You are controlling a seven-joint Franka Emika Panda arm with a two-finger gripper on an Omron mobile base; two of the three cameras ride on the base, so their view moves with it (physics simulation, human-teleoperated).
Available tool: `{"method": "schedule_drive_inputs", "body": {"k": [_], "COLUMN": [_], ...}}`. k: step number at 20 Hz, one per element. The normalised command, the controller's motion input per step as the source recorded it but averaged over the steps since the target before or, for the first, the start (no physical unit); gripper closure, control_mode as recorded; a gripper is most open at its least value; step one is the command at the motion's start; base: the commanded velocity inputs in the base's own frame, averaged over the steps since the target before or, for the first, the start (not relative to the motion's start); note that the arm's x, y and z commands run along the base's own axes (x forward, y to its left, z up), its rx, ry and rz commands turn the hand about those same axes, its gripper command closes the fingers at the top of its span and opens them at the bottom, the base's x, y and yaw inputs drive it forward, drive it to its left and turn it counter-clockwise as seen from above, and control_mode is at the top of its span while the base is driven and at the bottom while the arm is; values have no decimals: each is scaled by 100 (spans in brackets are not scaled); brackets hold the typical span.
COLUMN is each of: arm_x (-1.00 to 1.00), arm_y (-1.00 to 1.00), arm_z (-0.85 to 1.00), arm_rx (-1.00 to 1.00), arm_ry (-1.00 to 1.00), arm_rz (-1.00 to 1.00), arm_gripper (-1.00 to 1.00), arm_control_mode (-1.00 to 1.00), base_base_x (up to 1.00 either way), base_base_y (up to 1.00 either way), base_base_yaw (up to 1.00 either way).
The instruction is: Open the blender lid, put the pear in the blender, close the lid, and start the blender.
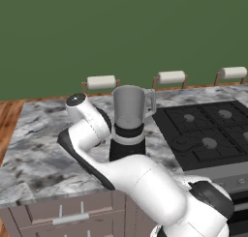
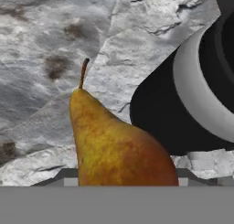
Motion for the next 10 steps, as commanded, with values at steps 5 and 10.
{"method": "schedule_drive_inputs", "body": {"k": [5,10], "arm_x": [-12,-6], "arm_y": [-30,-27], "arm_z": [100,100], "arm_rx": [0,0], "arm_ry": [-14,-10], "arm_rz": [0,0], "arm_gripper": [100,100], "arm_control_mode": [-100,-100], "base_base_x": [0,0], "base_base_y": [0,0], "base_base_yaw": [0,0]}}
